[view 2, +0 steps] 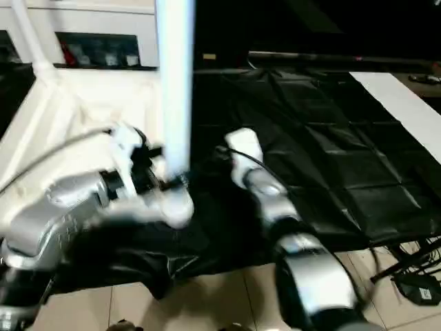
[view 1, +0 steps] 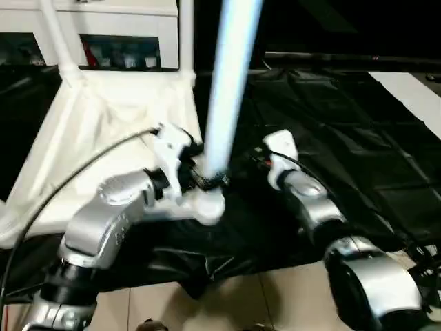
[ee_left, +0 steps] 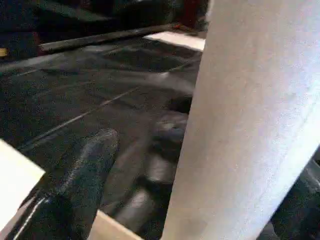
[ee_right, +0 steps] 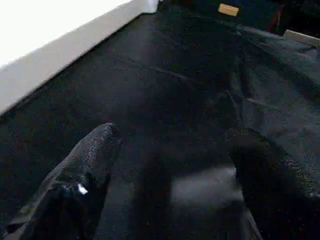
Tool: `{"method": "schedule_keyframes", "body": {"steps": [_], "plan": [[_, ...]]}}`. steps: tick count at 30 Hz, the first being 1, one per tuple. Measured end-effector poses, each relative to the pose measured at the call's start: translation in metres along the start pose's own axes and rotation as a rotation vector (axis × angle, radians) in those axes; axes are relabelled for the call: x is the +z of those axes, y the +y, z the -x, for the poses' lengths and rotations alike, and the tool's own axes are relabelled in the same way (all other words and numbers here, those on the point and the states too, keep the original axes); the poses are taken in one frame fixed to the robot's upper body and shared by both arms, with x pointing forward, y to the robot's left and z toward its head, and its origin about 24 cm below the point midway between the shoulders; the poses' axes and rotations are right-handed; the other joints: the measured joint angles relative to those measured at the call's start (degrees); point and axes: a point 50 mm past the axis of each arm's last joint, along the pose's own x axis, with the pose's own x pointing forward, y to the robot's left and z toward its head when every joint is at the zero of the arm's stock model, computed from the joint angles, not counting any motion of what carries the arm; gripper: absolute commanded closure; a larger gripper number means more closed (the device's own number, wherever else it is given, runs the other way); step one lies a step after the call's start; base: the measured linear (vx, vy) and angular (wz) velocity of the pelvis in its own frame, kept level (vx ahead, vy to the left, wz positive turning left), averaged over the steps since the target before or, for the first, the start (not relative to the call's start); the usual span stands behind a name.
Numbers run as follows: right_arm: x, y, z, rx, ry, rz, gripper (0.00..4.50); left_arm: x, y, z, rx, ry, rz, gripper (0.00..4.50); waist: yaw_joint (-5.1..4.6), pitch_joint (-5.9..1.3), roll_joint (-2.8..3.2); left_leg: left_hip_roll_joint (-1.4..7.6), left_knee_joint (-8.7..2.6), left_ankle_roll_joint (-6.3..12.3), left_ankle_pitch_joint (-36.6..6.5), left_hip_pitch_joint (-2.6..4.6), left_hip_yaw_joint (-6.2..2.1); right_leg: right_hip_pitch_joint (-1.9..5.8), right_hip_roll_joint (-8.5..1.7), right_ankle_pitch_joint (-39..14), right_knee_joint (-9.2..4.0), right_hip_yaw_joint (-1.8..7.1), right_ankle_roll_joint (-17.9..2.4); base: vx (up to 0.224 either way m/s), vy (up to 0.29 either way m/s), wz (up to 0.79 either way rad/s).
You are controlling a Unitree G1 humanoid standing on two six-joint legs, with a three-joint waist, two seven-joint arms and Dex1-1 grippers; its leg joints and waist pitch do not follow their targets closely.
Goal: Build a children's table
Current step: Rotate table base
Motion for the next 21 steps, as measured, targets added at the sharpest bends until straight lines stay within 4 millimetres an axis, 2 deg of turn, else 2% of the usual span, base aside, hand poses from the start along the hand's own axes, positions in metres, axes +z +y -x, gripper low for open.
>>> {"method": "schedule_keyframes", "body": {"steps": [1, 5, 10, 13, 14, 16, 21], "plan": [[-0.002, -0.002, 0.004, 0.001, -0.006, -0.001, 0.71, 0.0, 0.0, -0.002, 0.005, -0.004, -0.001, 0.05, 0.11, -0.02, 0.08, 0.01, -0.02, 0.0, 0.0, 0.0, -0.04, 0.0, 0.02, 0.01, 0.0, -0.01, -0.01, 0.0, 0.0, 0.0], [-0.009, -0.01, 0.025, -0.002, -0.033, -0.039, 0.71, -0.005, -0.001, -0.008, 0.04, -0.025, 0.038, 0.05, 0.26, -0.1, 1.0, 0.01, 0.01, 0.02, 0.01, 0.03, -0.06, 0.12, 0.04, 0.05, -0.08, -0.02, 0.02, 0.0, 0.0, 0.0], [-0.011, -0.01, 0.046, -0.008, -0.061, -0.081, 0.71, -0.019, -0.003, 0.002, 0.099, -0.055, 0.085, 0.05, -0.15, -0.26, 1.85, 0.08, -0.31, 0.01, 0.01, 0.14, -0.23, 0.25, 0.44, 0.47, -0.87, 0.03, 0.03, 0.0, 0.0, 0.0], [-0.01, -0.006, 0.061, -0.015, -0.064, -0.12, 0.71, -0.028, -0.01, 0.017, 0.12, -0.098, 0.165, 0.05, -0.02, -0.24, 2.0, 0.13, -0.35, 0.01, 0.01, 0.06, -0.53, 0.25, 0.71, 0.51, -1.12, 0.11, 0.02, 0.0, 0.0, 0.0], [-0.007, -0.001, 0.072, -0.018, -0.069, -0.163, 0.71, -0.03, -0.017, 0.027, 0.153, -0.147, 0.19, 0.05, -0.04, -0.28, 2.17, 0.14, -0.51, 0.01, 0.0, 0.07, -0.55, 0.33, 0.75, 0.53, -1.4, 0.12, 0.03, 0.0, 0.0, 0.0], [-0.008, 0.005, 0.082, -0.028, -0.057, -0.216, 0.71, -0.034, -0.026, 0.038, 0.202, -0.182, 0.199, 0.05, -0.09, -0.32, 2.17, 0.14, -0.62, 0.06, -0.02, 0.08, -0.55, 0.42, 0.79, 0.56, -1.69, 0.11, 0.08, 0.0, 0.0, 0.0], [0.01, 0.007, 0.085, -0.035, -0.084, -0.219, 0.71, -0.039, -0.029, 0.056, 0.382, -0.17, 0.16, 0.05, -0.17, -0.39, 1.89, 0.11, -0.63, 0.05, -0.02, 0.23, -0.51, 0.52, 0.79, 0.59, -1.83, 0.17, 0.49, 0.0, 0.0, 0.0]]}}
